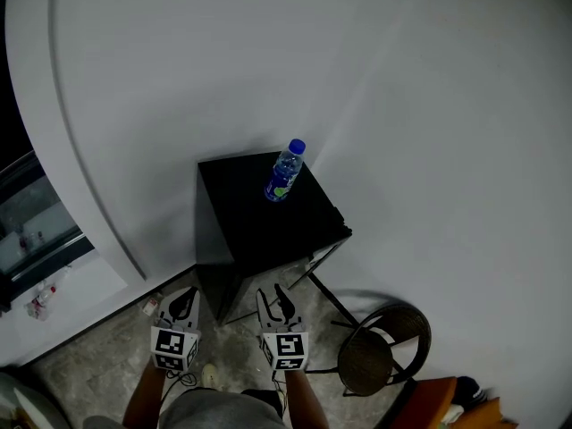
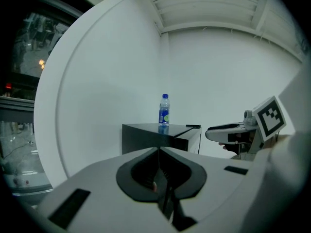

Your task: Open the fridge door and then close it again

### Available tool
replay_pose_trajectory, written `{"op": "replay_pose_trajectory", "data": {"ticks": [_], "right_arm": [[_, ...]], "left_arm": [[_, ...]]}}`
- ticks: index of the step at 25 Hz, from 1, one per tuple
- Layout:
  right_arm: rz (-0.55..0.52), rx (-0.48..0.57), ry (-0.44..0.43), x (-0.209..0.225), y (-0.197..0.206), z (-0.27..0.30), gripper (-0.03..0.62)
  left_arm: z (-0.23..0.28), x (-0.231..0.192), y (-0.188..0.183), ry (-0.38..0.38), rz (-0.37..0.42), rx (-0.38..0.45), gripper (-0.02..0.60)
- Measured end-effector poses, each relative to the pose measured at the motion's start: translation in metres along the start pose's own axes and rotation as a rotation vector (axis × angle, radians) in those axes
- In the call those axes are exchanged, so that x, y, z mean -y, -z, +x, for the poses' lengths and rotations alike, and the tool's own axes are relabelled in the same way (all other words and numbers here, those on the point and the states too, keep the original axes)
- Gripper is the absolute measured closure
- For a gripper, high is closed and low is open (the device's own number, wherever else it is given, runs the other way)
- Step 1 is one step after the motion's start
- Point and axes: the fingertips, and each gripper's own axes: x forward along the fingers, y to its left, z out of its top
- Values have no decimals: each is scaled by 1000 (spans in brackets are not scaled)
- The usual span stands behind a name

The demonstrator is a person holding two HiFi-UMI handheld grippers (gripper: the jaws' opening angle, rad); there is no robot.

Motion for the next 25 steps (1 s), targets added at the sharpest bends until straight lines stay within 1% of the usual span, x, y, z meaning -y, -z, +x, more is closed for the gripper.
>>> {"op": "replay_pose_trajectory", "data": {"ticks": [7, 12, 16, 20, 25], "right_arm": [[23, 32, 52, 21, -7, -38, 434], [37, 49, 91, 31, -8, -61, 461], [31, 60, 116, 33, -9, -75, 477], [39, 64, 149, 36, -8, -85, 509], [52, 53, 166, 36, -1, -95, 530]], "left_arm": [[-1, 26, -5, 55, 12, 8, 569], [-3, 40, -9, 80, 21, 19, 569], [-7, 48, -12, 94, 28, 22, 569], [-10, 53, -14, 106, 32, 29, 569], [-11, 60, -12, 117, 36, 28, 569]]}}
